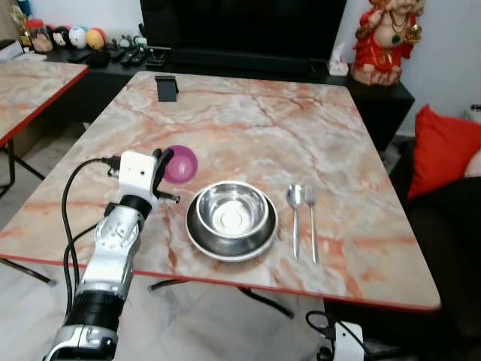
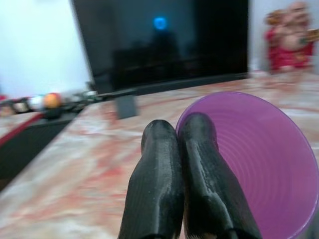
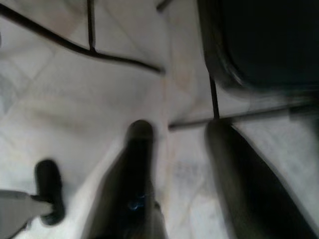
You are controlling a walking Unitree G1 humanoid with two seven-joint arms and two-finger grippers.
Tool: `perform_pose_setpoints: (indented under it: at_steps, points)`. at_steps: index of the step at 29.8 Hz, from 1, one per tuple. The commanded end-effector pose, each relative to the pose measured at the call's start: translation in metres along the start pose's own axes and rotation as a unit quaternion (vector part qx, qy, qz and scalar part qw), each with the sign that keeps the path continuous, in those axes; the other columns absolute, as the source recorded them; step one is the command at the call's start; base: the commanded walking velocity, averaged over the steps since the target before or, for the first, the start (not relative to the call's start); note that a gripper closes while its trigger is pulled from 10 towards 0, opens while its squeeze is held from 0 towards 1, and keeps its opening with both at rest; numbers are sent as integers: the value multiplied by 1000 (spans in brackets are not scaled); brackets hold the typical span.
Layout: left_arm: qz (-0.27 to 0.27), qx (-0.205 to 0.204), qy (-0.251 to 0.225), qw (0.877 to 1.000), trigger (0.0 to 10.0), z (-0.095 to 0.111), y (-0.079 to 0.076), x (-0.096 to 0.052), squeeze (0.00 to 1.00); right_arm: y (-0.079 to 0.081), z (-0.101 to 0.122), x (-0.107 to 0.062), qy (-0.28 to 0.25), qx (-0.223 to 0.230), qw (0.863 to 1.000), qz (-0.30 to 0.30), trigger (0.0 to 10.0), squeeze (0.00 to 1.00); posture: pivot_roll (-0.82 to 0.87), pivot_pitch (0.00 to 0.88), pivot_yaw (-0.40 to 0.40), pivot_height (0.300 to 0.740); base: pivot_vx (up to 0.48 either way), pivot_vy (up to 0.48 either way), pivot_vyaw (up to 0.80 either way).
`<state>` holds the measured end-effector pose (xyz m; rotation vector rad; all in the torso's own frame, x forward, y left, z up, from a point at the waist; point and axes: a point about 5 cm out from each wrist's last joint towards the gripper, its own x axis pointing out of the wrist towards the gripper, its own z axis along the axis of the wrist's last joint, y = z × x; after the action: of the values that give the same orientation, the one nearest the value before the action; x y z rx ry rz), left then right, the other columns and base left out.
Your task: Setting the table
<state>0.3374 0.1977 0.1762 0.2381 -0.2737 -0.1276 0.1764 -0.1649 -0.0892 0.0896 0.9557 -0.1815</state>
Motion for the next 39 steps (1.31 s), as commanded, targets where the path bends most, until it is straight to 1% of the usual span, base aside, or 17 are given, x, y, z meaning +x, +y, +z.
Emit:
perform_pose_setpoints:
  at_steps: [1, 3, 7, 8, 10, 11, 13, 14, 15, 16, 17, 18, 22, 26, 29, 31, 39]
  points:
    - [3, -19, 3, 1000, 10000, 3, 0, 3, 0, 1, -4, -1, 4, 3, 1000, 2, 10000, 0, 71, 0, -60, 731, 0, 0, 0]
    - [5, -60, 10, 998, 10000, 5, 2, 6, 0, 2, -4, -1, 5, 3, 1000, 4, 10000, 0, 71, 0, -60, 731, 0, 0, 0]
    - [-3, -107, 19, 994, 10000, 12, 2, 12, 0, 2, -4, -1, 5, 0, 1000, 6, 10000, 0, 74, 0, -63, 731, 0, 0, 0]
    - [-2, -131, 23, 991, 10000, 16, 3, 16, 0, 1, -4, -1, 5, -1, 1000, 6, 10000, 0, 74, 0, -63, 731, 0, 0, 0]
    - [-2, -145, 25, 989, 10000, 18, 3, 17, 0, 1, -4, -1, 5, 0, 1000, 6, 10000, 0, 74, 0, -63, 731, 0, 0, 0]
    - [8, -130, 51, 990, 10000, 16, 6, 21, 0, 1, -4, -1, 6, -1, 1000, 6, 10000, 0, 72, 0, -62, 731, 0, 0, 0]
    - [13, -126, 69, 990, 10000, 16, 7, 25, 0, 2, -4, -1, 6, -2, 1000, 7, 10000, 0, 75, 0, -63, 731, 0, 0, 0]
    - [15, -131, 85, 988, 10000, 15, 8, 27, 0, 2, -4, -1, 6, -2, 1000, 7, 10000, 0, 73, 0, -62, 731, 0, 0, 0]
    - [18, -149, 89, 985, 10000, 17, 7, 30, 0, 2, -4, -1, 7, -2, 1000, 8, 10000, 0, 75, 0, -63, 731, 0, 0, 0]
    - [18, -149, 89, 985, 10000, 17, 7, 30, 0, 2, -4, -1, 7, -2, 1000, 8, 10000, 0, 75, 0, -63, 731, 0, 0, 0]
    - [19, -174, 90, 980, 10000, 21, 7, 35, 0, 2, -4, -1, 7, -2, 1000, 9, 10000, 0, 73, 0, -63, 731, 0, 0, 0]
    - [21, -176, 93, 980, 10000, 22, 8, 36, 0, 2, -3, -1, 7, -2, 1000, 10, 10000, 0, 73, 0, -63, 731, 0, 0, 0]
    - [33, -152, 144, 977, 10000, 15, 9, 42, 0, 2, -3, -1, 7, -3, 1000, 11, 10000, 0, 72, 0, -59, 731, 0, 0, 0]
    - [57, -171, 211, 961, 10000, 4, 10, 44, 0, 3, -3, -1, 7, -2, 1000, 11, 10000, 0, 65, 0, -54, 731, 0, 0, 0]
    - [65, -179, 229, 955, 10000, 3, 11, 44, 0, 3, -3, 0, 8, -7, 1000, 12, 10000, 0, 66, 0, -54, 731, 0, 0, 0]
    - [67, -190, 255, 946, 10000, 0, 11, 43, 0, 3, -3, 0, 9, -11, 1000, 13, 10000, 0, 69, 0, -55, 731, 0, 0, 0]
    - [75, -187, 283, 938, 10000, 6, 18, 40, 0, 3, -3, 0, 9, -9, 1000, 14, 10000, 0, 77, 0, -55, 731, 0, 0, 0]
